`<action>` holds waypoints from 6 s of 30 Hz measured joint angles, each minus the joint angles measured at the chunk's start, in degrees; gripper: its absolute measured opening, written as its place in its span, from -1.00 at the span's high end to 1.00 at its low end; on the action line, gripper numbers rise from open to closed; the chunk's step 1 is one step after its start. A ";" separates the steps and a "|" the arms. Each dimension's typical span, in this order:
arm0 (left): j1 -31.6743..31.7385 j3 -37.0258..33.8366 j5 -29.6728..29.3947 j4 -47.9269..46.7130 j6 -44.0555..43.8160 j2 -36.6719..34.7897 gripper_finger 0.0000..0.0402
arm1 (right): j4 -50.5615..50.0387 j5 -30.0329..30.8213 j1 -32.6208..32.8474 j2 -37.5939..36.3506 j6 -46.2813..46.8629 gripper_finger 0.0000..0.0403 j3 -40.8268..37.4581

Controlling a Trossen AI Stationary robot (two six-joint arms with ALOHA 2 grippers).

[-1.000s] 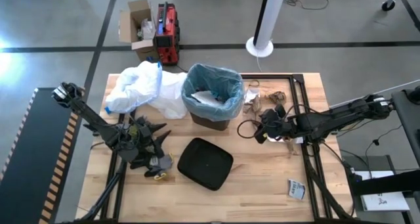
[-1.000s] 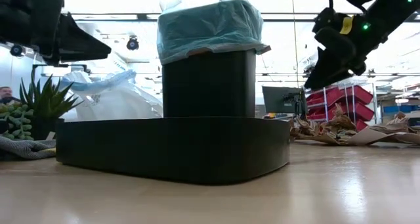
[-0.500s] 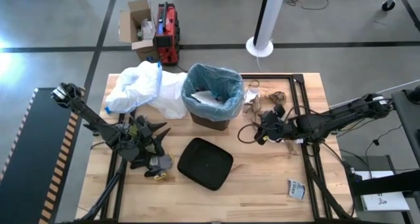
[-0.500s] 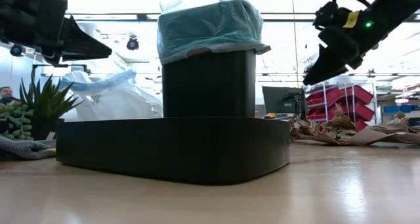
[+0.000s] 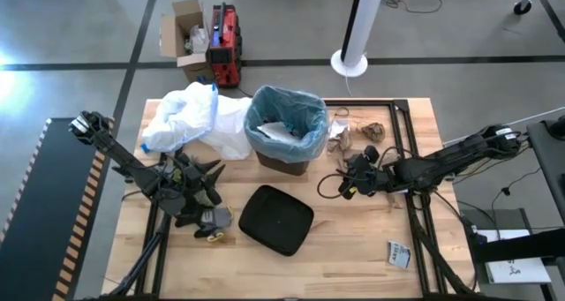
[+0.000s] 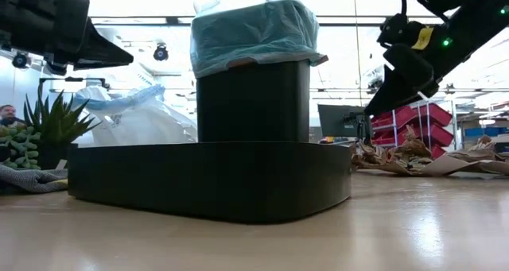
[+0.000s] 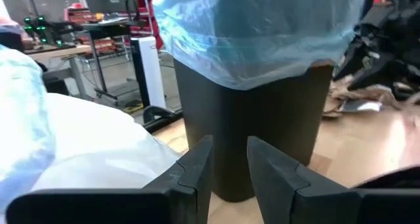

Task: Place trash/remove bag and relplace

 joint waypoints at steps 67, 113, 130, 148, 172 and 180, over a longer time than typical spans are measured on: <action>-5.49 -0.59 8.48 -3.99 -15.42 12.79 0.62 | 10.04 -26.99 -30.14 5.17 -33.70 0.95 -3.37; -5.27 -0.63 8.16 -4.00 -13.47 12.42 0.63 | 62.19 -10.08 -10.64 38.60 -12.51 -0.46 -8.76; -5.27 -0.61 7.98 -4.12 -13.47 12.42 0.63 | 55.07 -13.04 -6.13 31.98 -26.40 0.91 -7.81; -5.04 -0.59 8.00 -4.45 -13.06 12.48 0.63 | 27.35 -18.61 -8.35 3.56 -45.34 1.00 24.43; -5.01 -0.59 9.99 -2.85 -13.47 12.98 0.62 | -21.15 -20.86 -21.46 21.99 -33.57 -0.42 58.09; -4.98 -0.09 10.03 -1.81 -13.47 12.98 0.62 | -27.46 -20.77 -20.65 15.70 -32.89 -0.55 57.99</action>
